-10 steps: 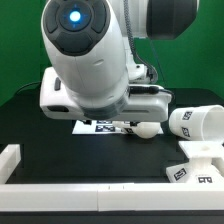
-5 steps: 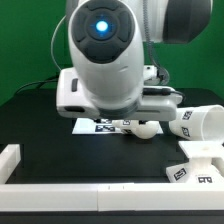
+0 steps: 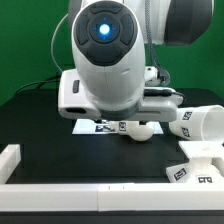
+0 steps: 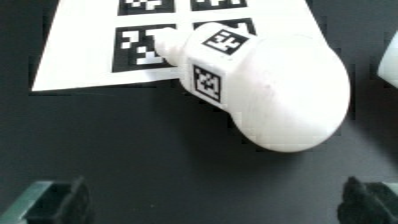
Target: Assemble lamp
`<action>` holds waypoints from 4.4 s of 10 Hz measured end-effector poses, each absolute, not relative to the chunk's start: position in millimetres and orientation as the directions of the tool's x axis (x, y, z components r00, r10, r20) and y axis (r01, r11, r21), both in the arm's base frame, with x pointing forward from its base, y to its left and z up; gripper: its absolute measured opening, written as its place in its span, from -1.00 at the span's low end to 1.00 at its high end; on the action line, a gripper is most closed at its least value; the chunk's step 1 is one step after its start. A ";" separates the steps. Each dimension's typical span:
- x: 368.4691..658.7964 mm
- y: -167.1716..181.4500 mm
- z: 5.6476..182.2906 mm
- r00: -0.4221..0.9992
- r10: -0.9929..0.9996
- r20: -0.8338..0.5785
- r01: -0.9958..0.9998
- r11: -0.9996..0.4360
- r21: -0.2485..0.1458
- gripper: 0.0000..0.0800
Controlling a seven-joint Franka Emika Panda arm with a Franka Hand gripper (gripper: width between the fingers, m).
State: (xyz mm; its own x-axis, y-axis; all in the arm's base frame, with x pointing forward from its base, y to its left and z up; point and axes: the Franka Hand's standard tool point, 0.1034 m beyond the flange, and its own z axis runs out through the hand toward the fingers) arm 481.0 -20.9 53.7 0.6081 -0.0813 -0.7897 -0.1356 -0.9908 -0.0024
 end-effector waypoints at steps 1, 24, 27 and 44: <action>476.2 -17.8 50.9 0.603 -0.079 -0.794 -0.131 -0.991 -0.001 0.75; 431.6 39.9 35.4 0.591 -0.048 -0.806 -0.051 -0.998 0.022 0.75; 420.8 41.8 30.7 0.580 -0.033 -0.814 -0.038 -0.999 0.013 0.75; 403.2 40.2 25.1 0.586 0.026 -0.810 -0.005 -0.999 -0.036 0.75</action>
Offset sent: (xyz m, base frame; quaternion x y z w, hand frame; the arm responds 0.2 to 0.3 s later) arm -0.0107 -0.0022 -0.0054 0.0024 0.0015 0.0003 1.0000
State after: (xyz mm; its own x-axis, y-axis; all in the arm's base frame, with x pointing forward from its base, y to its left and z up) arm 403.2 40.2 25.1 0.5860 0.0263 -0.8099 -0.0051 -0.9993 -0.0361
